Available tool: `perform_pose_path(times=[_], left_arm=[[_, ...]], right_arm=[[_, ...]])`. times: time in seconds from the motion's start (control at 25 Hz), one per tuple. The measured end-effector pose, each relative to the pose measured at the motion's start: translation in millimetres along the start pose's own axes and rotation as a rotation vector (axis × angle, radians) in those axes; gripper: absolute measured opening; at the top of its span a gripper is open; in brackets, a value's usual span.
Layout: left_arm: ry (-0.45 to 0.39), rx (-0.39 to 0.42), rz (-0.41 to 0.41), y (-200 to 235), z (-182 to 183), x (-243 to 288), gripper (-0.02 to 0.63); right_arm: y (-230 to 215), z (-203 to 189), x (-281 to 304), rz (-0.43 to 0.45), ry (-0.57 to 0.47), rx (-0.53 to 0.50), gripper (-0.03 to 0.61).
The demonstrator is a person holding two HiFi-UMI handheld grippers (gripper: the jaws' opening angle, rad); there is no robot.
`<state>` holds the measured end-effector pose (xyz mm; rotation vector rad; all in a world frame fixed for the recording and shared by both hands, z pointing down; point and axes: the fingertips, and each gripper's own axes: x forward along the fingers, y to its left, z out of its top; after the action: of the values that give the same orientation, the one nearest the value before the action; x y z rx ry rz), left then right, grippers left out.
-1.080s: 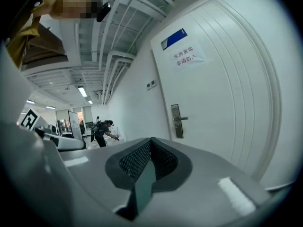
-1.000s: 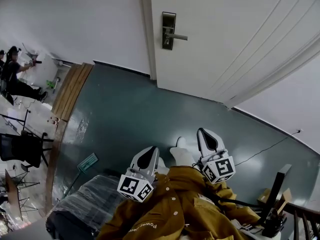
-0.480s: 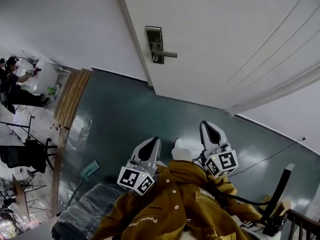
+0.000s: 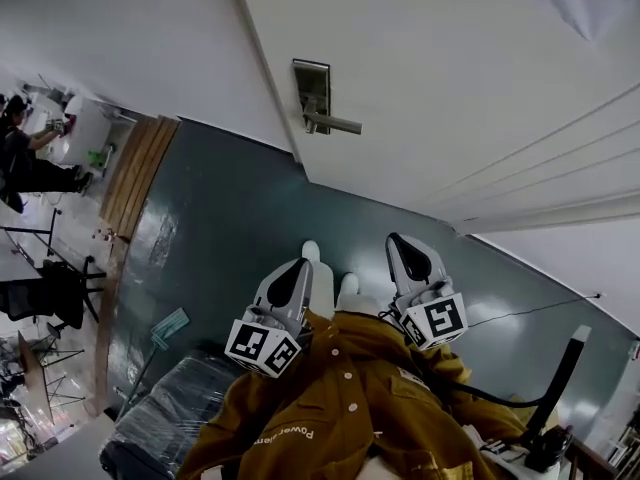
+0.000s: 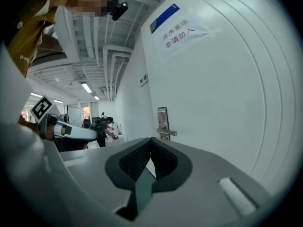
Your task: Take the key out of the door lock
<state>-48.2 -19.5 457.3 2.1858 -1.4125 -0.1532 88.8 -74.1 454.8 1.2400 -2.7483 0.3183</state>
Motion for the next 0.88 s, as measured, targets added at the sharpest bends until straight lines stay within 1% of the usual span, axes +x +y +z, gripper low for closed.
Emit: perform_pose_path(times=[0.12, 0.32, 0.4, 0.48, 0.56, 0.64, 0.76, 0.8, 0.88], left_arm=[[0.024, -0.034, -0.024, 20, 4, 24, 0.002], [0.039, -0.075, -0.080, 53, 33, 54, 0.002], [0.056, -0.087, -0.099, 68, 37, 64, 0.002], [0.066, -0.132, -0.113, 81, 38, 72, 0.002], [0.053, -0.209, -0.119, 96, 42, 83, 0.002], [0.029, -0.326, -0.102, 116, 41, 98, 0.002], [-0.005, -0.509, -0.066, 151, 21, 126, 0.002], [-0.015, -0.563, -0.065, 159, 14, 137, 0.002], [-0.023, -0.646, -0.079, 168, 5, 152, 0.002]], right_arm=[[-2, 12, 27, -0.002, 0.006, -0.073, 0.008], [-6, 43, 76, -0.015, -0.020, -0.096, 0.046], [-8, 43, 95, -0.032, -0.026, -0.093, 0.059], [-8, 41, 108, -0.061, -0.021, -0.094, 0.068], [-9, 46, 117, -0.088, -0.015, -0.114, 0.072], [-8, 50, 127, -0.097, 0.002, -0.149, 0.091], [-20, 46, 146, -0.081, 0.017, -0.255, 0.140], [-27, 42, 155, -0.076, 0.026, -0.295, 0.162], [-42, 30, 171, -0.076, 0.079, -0.347, 0.198]])
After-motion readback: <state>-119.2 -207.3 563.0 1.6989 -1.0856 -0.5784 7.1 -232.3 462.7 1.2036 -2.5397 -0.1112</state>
